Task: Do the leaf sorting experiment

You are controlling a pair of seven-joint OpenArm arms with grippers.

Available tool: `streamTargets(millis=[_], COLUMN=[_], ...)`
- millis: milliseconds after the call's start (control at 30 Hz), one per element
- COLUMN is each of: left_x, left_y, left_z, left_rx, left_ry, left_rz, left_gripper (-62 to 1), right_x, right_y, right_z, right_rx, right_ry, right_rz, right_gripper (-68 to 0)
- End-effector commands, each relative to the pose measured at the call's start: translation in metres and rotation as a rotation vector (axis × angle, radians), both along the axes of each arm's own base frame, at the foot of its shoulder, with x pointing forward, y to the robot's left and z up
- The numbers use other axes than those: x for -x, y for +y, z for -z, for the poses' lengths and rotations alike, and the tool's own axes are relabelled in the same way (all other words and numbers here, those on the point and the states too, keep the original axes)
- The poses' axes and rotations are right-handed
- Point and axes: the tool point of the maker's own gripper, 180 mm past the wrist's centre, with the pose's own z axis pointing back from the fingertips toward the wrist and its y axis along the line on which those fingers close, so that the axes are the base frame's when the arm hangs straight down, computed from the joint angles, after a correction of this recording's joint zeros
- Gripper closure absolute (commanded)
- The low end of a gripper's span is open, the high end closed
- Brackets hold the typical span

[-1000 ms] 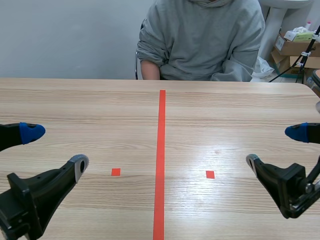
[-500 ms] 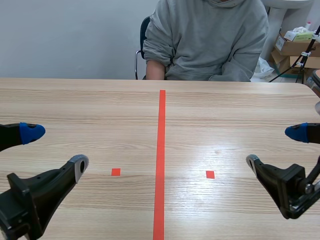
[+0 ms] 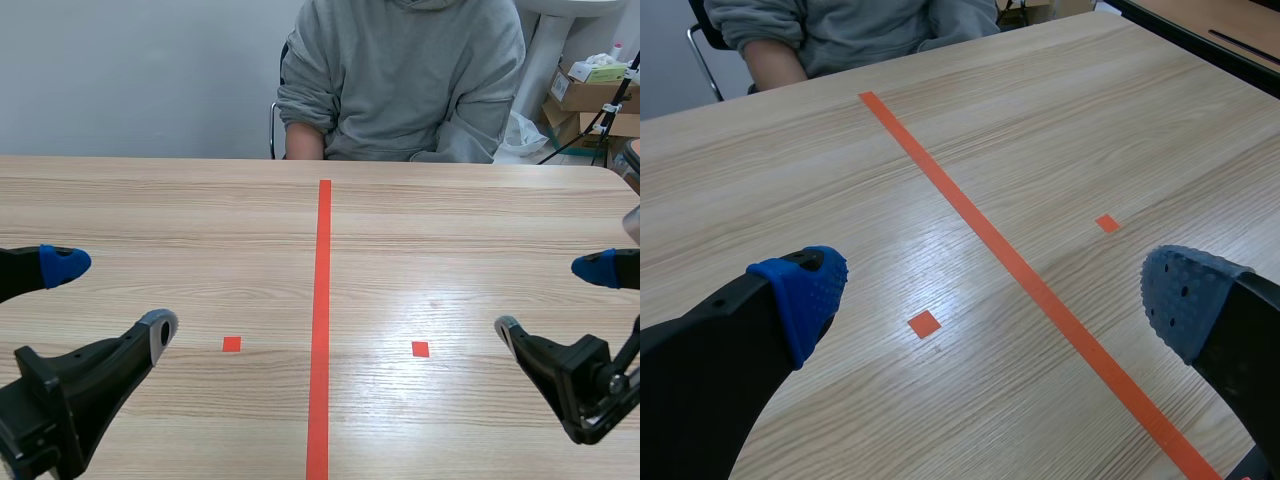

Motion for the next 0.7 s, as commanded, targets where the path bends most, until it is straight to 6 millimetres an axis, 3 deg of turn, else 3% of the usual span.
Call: streamTargets(millis=[0, 667], left_x=[-0.0021, -0.0022], left_y=[-0.0024, -0.0023], left_z=[-0.0095, -0.0095], left_rx=[0.016, 0.016], left_ry=[-0.031, -0.031], left_rz=[0.004, 0.003], left_gripper=[-62.3, -62.3], right_x=[-0.0064, -0.0055], right_y=[0.0004, -0.0008], right_z=[-0.012, -0.0088], right_rx=[-0.007, 0.003], right_ry=[-0.044, -0.028], right_rz=[0.001, 0.004], right_gripper=[-53.1, -53.2])
